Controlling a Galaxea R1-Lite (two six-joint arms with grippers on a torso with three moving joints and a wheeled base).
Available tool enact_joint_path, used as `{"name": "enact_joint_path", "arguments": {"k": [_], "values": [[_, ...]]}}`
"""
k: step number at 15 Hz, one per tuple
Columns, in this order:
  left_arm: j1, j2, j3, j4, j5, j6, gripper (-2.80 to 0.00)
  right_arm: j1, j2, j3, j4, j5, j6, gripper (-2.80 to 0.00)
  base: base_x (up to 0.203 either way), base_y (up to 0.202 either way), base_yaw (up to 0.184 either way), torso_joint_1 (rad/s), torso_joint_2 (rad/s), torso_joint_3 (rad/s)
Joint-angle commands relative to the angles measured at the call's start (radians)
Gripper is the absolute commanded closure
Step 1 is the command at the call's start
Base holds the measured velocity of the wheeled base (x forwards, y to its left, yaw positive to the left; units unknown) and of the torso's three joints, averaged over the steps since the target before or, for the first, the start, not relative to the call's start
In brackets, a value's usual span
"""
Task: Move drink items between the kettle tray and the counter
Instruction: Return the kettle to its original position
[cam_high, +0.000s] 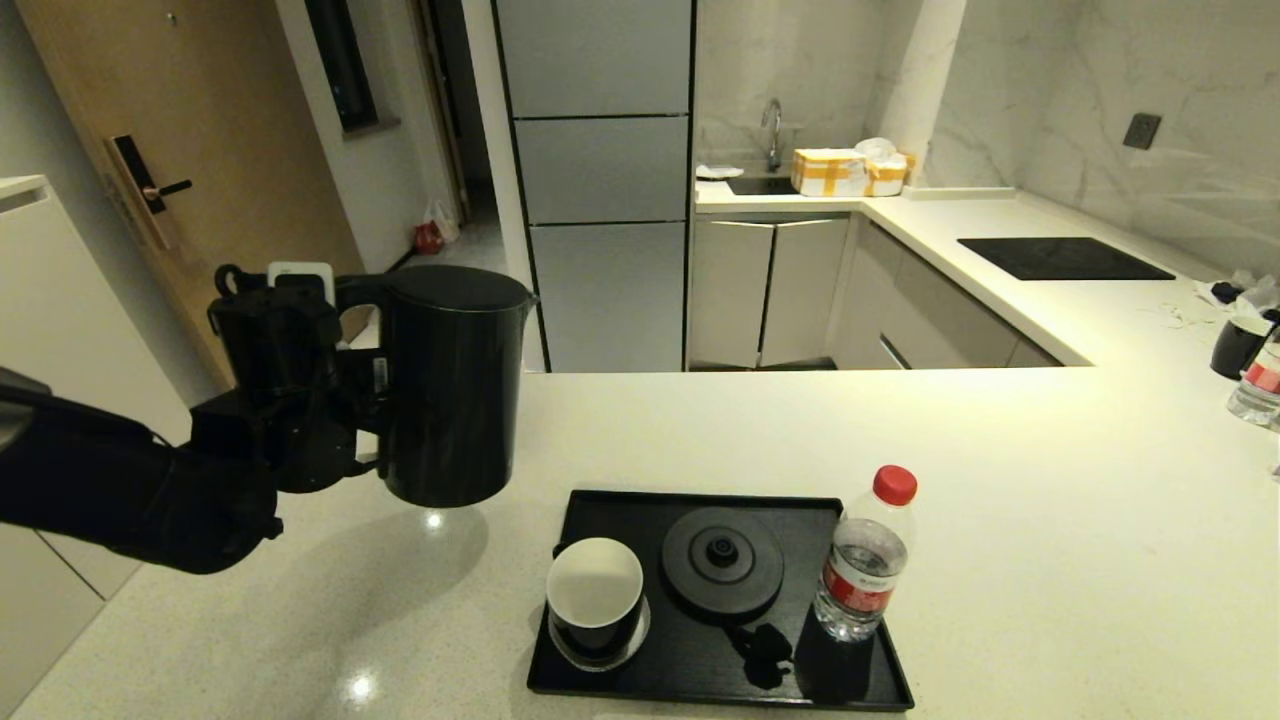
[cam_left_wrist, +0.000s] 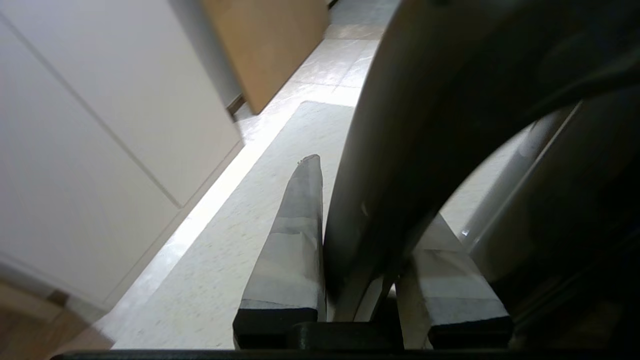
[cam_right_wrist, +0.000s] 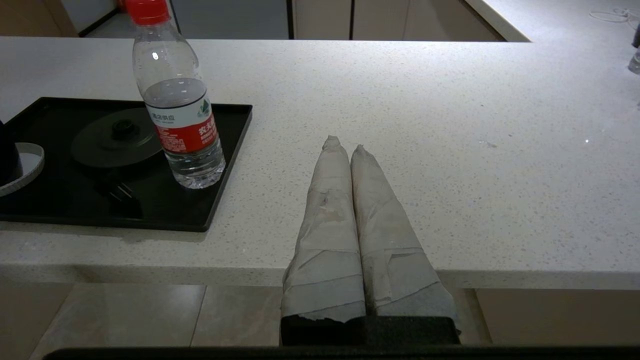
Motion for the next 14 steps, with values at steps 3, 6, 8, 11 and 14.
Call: {"name": "enact_joint_path", "arguments": {"k": [3, 6, 8, 11, 14], "values": [[-0.073, 0.020, -0.161, 0.094, 0.005, 0.001, 0.00, 0.001, 0.001, 0.002, 0.000, 0.000, -0.001, 0.00, 0.000, 0.000, 0.000, 0.000, 0.00, 0.000], [-0.128, 0.090, -0.286, 0.170, 0.005, 0.001, 0.00, 0.000, 0.001, 0.002, 0.000, 0.000, -0.001, 0.00, 0.000, 0.000, 0.000, 0.000, 0.00, 0.000], [-0.158, 0.133, -0.341, 0.183, 0.005, 0.001, 0.00, 0.001, 0.001, 0.002, 0.000, 0.000, -0.001, 0.00, 0.000, 0.000, 0.000, 0.000, 0.00, 0.000], [-0.245, 0.216, -0.445, 0.202, 0.007, 0.001, 0.00, 0.001, 0.001, 0.002, 0.000, 0.000, -0.001, 0.00, 0.000, 0.000, 0.000, 0.000, 0.00, 0.000], [-0.330, 0.278, -0.528, 0.227, 0.009, 0.002, 0.00, 0.001, 0.001, 0.002, 0.000, 0.000, -0.001, 0.00, 0.000, 0.000, 0.000, 0.000, 0.00, 0.000]]}}
